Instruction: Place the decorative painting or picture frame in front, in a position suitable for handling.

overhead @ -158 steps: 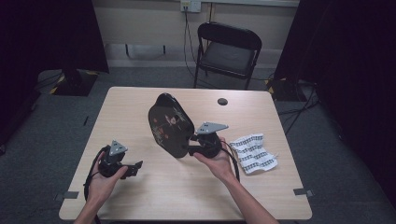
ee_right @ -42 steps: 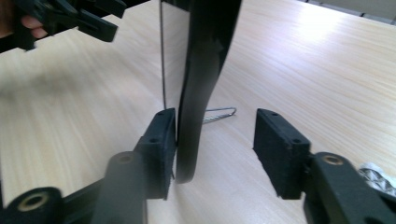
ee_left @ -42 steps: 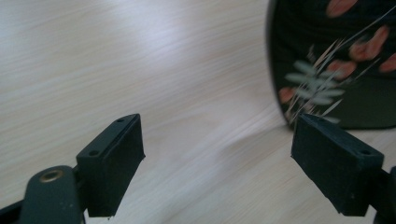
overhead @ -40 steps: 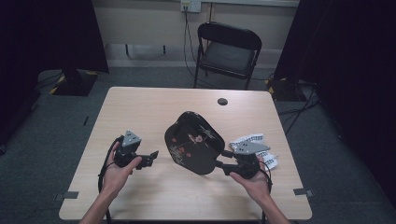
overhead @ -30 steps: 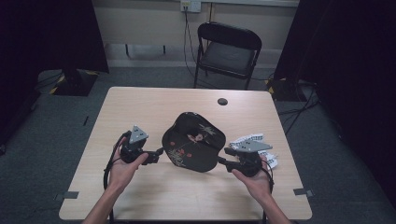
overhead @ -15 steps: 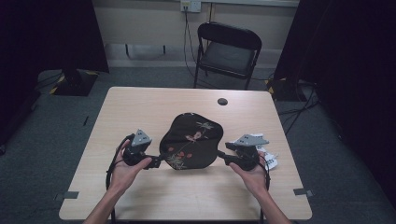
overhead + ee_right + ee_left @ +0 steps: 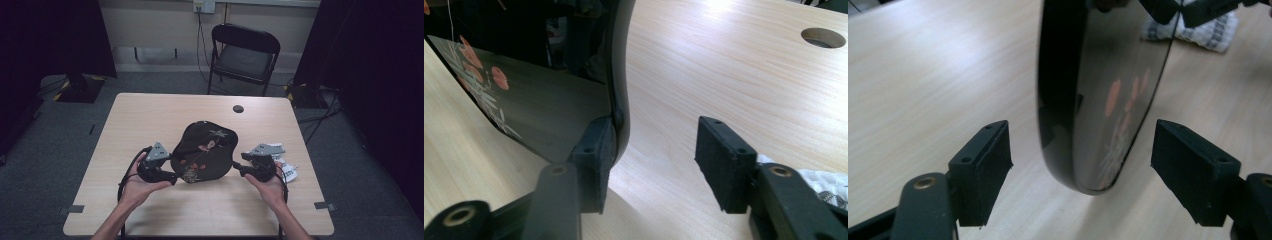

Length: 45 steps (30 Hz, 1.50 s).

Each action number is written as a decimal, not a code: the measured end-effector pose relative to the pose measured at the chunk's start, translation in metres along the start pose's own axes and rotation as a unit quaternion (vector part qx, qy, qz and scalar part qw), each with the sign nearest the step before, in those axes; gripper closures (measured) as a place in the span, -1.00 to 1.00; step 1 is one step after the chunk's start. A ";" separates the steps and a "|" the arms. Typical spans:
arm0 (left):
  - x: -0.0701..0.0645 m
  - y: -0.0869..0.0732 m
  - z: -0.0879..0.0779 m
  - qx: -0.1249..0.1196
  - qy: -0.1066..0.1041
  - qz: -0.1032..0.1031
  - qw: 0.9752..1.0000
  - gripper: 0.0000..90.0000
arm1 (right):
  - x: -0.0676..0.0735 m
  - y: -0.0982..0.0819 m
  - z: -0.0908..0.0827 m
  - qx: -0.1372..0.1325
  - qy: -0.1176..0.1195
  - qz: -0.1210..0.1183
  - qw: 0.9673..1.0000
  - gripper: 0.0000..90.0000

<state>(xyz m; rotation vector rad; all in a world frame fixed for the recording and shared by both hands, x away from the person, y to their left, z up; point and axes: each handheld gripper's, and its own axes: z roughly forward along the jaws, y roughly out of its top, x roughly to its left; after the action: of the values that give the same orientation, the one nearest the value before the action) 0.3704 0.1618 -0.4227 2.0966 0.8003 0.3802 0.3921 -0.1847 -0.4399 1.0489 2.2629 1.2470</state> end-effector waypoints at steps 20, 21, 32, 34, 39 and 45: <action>-0.005 0.000 -0.002 -0.035 -0.003 -0.023 0.999 0.06 | 0.012 0.000 -0.014 -0.022 0.010 -0.023 0.999 0.52; -0.005 0.000 -0.003 -0.032 -0.007 -0.019 0.999 0.12 | 0.012 0.000 -0.014 -0.020 0.009 -0.025 0.999 0.55; -0.006 -0.002 -0.010 -0.045 -0.022 -0.016 0.999 0.38 | 0.011 0.003 -0.002 -0.023 0.013 -0.027 0.999 0.77; -0.007 -0.001 -0.010 -0.045 -0.032 -0.020 0.998 0.42 | 0.011 0.004 0.000 -0.021 0.014 -0.027 0.999 0.78; -0.012 0.000 -0.011 -0.042 -0.059 -0.020 0.997 0.51 | 0.010 0.013 0.009 -0.019 0.015 -0.026 0.999 0.75; -0.026 0.007 -0.011 -0.041 -0.063 0.000 0.997 0.54 | 0.009 0.020 0.019 -0.021 0.036 -0.018 0.999 0.81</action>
<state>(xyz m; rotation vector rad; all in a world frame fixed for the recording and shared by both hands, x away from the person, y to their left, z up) 0.3478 0.1487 -0.4102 2.0231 0.6991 0.2733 0.4063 -0.1608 -0.4334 0.9571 2.2876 1.3326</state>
